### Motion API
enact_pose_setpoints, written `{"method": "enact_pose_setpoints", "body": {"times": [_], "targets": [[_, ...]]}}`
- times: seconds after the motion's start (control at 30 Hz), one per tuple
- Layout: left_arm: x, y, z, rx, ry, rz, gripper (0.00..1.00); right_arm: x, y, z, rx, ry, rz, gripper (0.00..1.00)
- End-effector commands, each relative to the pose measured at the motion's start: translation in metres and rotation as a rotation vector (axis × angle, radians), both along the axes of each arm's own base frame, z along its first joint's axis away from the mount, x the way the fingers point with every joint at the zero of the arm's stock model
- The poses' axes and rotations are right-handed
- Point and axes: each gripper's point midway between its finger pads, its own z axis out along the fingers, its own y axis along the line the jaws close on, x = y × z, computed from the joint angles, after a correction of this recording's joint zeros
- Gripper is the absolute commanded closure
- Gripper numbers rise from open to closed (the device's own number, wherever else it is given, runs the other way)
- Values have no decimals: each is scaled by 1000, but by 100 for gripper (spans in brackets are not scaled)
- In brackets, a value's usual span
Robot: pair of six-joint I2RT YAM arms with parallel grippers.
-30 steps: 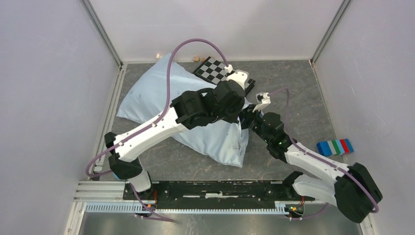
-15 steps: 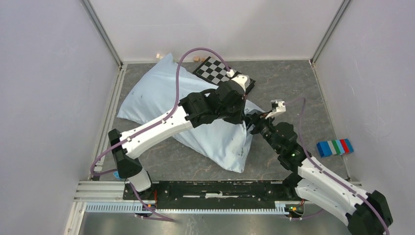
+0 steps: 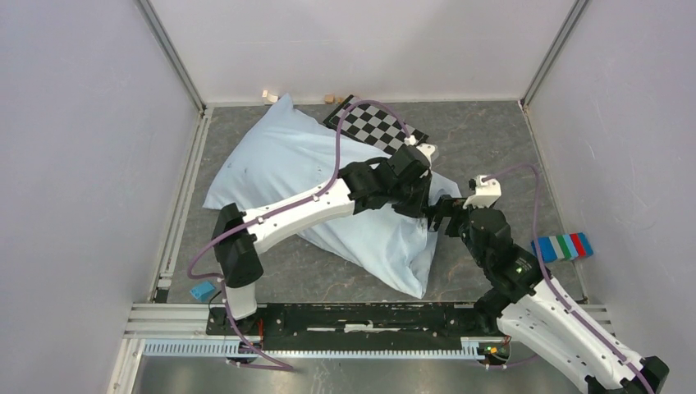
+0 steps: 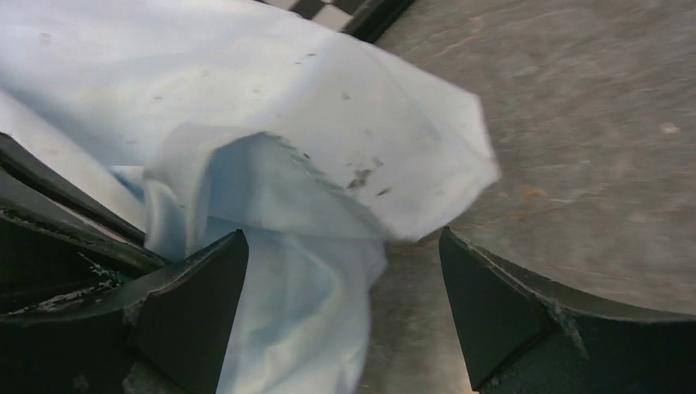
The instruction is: Put the pillow into the pillowcase
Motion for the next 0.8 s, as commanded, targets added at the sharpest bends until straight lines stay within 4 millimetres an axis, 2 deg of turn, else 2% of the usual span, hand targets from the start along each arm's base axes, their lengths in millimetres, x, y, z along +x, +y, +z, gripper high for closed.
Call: {"method": "enact_pose_setpoints", "body": {"times": [0.0,0.13,0.27,0.33,0.37,0.47,0.63,0.73,0.77], "targets": [[-9,-25,-7,-66,55,-48,80,2,-24,45,-109,-43,-69,6],[-2,-31,-19,-63,72,-22,81,2,-36,65,-159,-52,-107,6],[8,-31,-32,-43,99,7,82,2,-51,69,-202,-52,-178,5],[7,-33,-34,-42,101,2,73,3,-51,68,-205,-43,-185,5],[7,-32,-34,-42,102,-4,62,5,-51,66,-210,-36,-186,4],[2,-25,-28,-55,90,-7,45,17,-53,61,-231,-14,-198,2],[-16,-5,-10,-89,64,-8,35,53,-43,66,-134,16,-80,4],[-31,4,0,-100,37,-34,32,66,-39,64,-71,33,-19,5],[-37,7,6,-100,21,-49,27,68,-42,60,-65,47,-19,5]]}}
